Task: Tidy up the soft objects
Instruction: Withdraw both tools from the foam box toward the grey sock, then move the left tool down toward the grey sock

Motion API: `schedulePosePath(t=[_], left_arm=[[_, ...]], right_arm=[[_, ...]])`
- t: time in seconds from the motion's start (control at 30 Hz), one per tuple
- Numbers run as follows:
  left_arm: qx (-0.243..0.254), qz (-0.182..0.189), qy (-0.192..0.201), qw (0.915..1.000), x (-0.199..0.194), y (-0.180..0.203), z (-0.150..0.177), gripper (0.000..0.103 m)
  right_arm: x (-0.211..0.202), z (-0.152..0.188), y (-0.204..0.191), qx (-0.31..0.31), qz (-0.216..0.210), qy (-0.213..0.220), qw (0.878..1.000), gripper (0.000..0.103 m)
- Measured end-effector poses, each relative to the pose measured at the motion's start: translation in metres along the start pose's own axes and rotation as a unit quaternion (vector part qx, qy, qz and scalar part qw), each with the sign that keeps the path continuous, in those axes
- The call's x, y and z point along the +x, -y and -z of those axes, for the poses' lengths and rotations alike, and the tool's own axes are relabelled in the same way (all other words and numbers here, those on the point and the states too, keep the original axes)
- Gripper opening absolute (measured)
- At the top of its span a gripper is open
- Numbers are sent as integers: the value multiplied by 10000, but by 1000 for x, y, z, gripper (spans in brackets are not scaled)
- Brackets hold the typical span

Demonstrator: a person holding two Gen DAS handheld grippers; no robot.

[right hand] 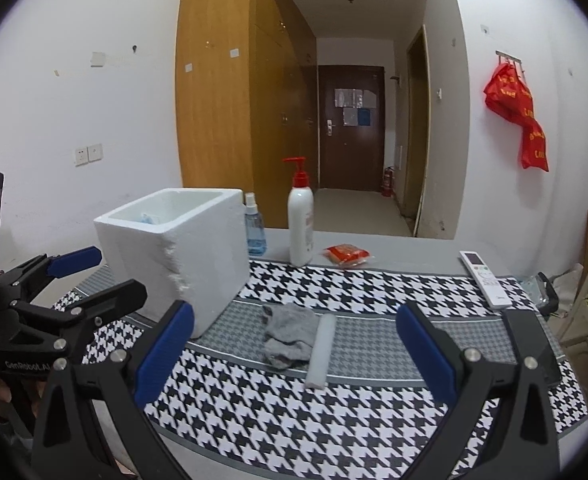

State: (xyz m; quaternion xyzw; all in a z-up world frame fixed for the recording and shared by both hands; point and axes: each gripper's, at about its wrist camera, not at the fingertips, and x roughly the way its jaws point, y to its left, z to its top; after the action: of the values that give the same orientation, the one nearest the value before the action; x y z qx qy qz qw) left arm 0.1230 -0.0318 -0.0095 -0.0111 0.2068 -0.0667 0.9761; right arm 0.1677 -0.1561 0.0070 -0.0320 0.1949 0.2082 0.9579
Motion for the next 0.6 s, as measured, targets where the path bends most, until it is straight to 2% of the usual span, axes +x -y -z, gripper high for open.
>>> schedulePosePath(t=[0.3,0.6], left_arm=[[232,156,-131,9995,14,13,4,102],[149,190,-406,9989,37,14,10,102]], right_arm=[[7,12,17,216,164,-119,9996,102],[20,18,27,220,302,-300,9989,102]])
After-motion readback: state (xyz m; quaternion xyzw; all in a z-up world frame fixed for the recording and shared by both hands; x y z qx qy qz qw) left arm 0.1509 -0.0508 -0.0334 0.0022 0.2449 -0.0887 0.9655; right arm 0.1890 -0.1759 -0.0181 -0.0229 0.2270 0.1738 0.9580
